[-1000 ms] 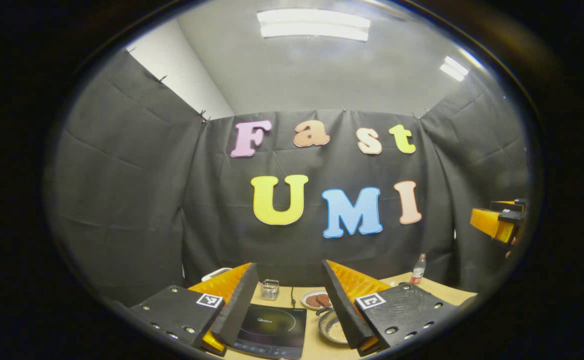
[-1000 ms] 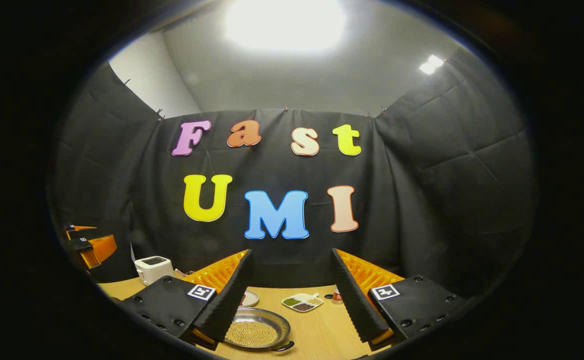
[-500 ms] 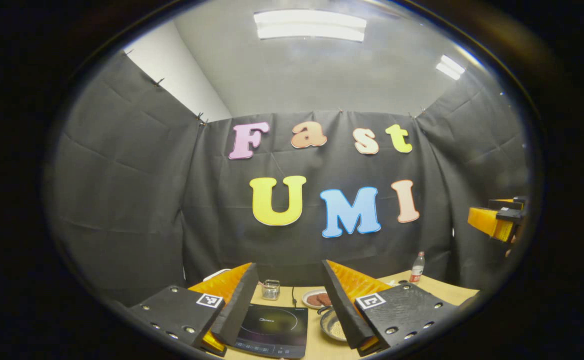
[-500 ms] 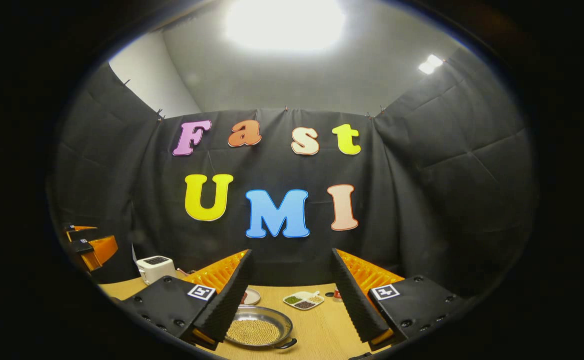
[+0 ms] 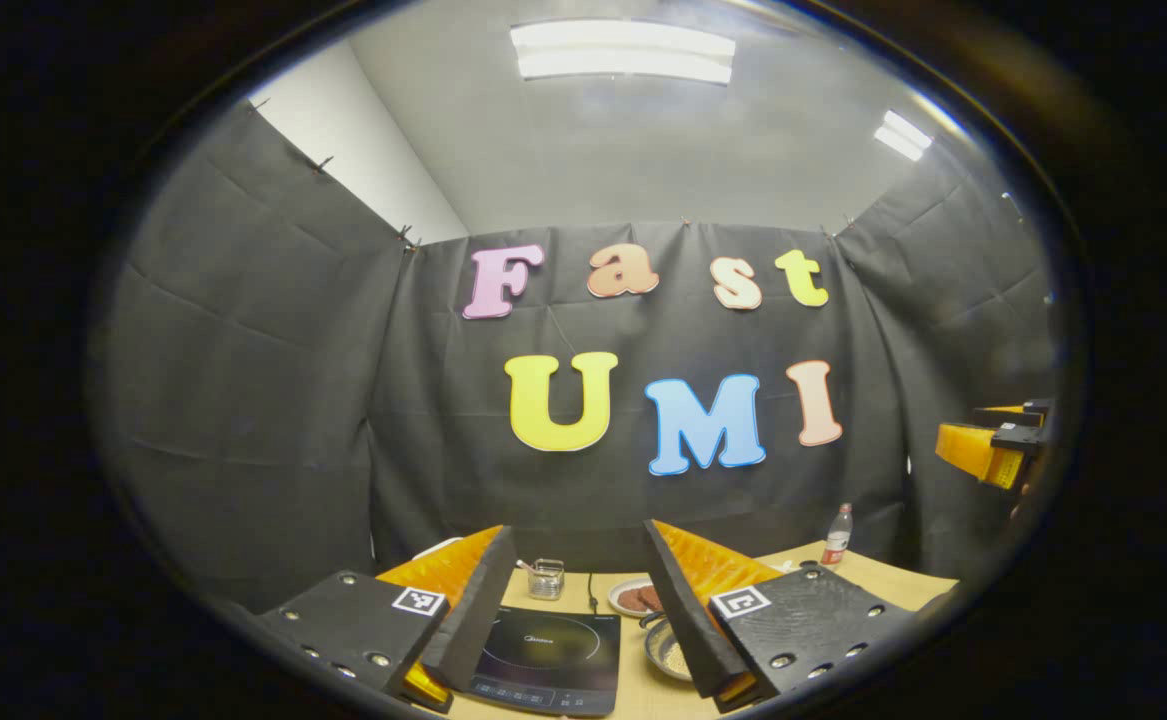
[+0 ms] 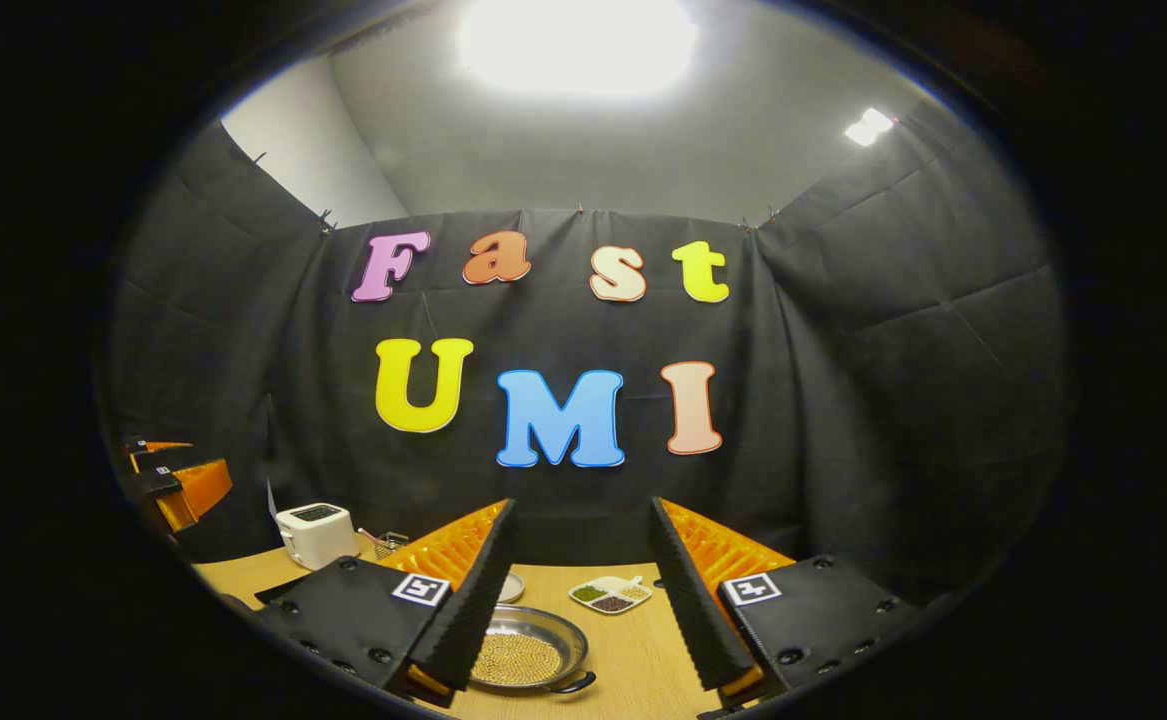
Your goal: First push the handle of the pot to place it horizontally, then grasp the pot with both hands and set it on the induction cooktop.
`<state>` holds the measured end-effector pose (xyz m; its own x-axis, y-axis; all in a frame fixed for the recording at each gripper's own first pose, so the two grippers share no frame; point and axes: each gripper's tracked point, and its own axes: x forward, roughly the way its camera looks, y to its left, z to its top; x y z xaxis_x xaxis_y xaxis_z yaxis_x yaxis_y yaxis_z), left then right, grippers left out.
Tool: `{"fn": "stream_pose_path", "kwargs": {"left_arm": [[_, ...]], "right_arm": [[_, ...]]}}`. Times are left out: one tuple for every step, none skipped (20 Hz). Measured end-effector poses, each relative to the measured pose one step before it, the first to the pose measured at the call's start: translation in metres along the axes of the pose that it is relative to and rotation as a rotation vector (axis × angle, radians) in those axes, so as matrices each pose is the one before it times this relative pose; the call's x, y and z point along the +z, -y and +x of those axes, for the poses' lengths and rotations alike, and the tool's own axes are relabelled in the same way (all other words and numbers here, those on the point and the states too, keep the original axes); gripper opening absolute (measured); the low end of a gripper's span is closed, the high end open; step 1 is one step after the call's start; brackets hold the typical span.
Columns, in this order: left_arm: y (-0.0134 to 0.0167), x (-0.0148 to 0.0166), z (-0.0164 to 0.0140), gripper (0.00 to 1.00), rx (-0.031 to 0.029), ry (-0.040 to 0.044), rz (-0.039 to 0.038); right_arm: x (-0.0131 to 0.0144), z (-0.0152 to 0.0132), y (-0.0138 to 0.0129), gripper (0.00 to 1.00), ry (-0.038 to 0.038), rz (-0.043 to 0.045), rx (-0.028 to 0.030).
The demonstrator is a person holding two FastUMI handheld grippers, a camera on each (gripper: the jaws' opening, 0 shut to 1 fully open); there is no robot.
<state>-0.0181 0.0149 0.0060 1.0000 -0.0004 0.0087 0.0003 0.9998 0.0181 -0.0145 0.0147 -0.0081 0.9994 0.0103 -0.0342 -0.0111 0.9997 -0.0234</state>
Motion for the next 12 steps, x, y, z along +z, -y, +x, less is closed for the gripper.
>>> {"fn": "stream_pose_path", "kwargs": {"left_arm": [[-0.00144, -0.00016, -0.00093, 0.77, 0.00141, 0.00006, 0.0008], [-0.00219, 0.00065, -0.00023, 0.77, 0.00137, 0.00019, 0.0018], [-0.00178, 0.00009, -0.0008, 0.77, 0.00089, 0.00103, 0.00224], [-0.00218, 0.00094, -0.0007, 0.77, 0.00034, 0.00103, 0.00193], [-0.00306, -0.00063, -0.00055, 0.77, -0.00005, 0.00119, 0.00128], [-0.00345, 0.00103, -0.00013, 0.77, 0.00113, 0.00088, 0.0006], [-0.00291, -0.00037, -0.00092, 0.77, 0.00009, 0.00138, 0.00014], [-0.00366, 0.00191, -0.00035, 0.78, 0.0006, 0.00273, 0.0002], [-0.0054, -0.00041, -0.00006, 0.78, 0.00077, 0.00286, -0.00049], [-0.00406, 0.00113, 0.00104, 0.78, -0.00191, 0.00288, -0.00251], [-0.00301, -0.00115, -0.00008, 0.78, -0.00469, 0.00204, -0.00325], [-0.00481, -0.00122, 0.00106, 0.78, -0.00458, 0.00075, -0.00222]], "right_arm": [[-0.00083, -0.00022, -0.00037, 0.73, -0.00163, -0.00393, -0.00232], [0.00005, 0.00076, -0.00118, 0.68, -0.00076, -0.00217, -0.00137], [-0.00029, -0.00061, -0.00147, 0.57, -0.00074, -0.00081, 0.00081], [0.00036, -0.00035, -0.0024, 0.53, 0.00053, 0.00288, 0.00268], [0.00164, -0.0027, -0.00406, 0.36, 0.00597, 0.01016, 0.00977], [0.00307, -0.00087, -0.00402, 0.29, 0.00774, 0.01673, 0.0123], [-0.00058, 0.0018, 0.00016, 0.12, 0.00585, 0.01591, -0.00701], [-0.0012, -0.00529, -0.00426, 0.06, -0.00647, 0.013, 0.01784], [-0.00947, 0.00654, -0.0077, 0.0, -0.0281, 0.00415, 0.03086], [-0.00827, 0.00014, -0.00424, 0.02, -0.02504, -0.00837, 0.00724], [-0.00566, 0.00182, -0.00382, 0.02, -0.01935, -0.00421, 0.00451], [-0.0049, 0.00127, -0.00305, 0.02, -0.02036, 0.00261, 0.00738]]}}
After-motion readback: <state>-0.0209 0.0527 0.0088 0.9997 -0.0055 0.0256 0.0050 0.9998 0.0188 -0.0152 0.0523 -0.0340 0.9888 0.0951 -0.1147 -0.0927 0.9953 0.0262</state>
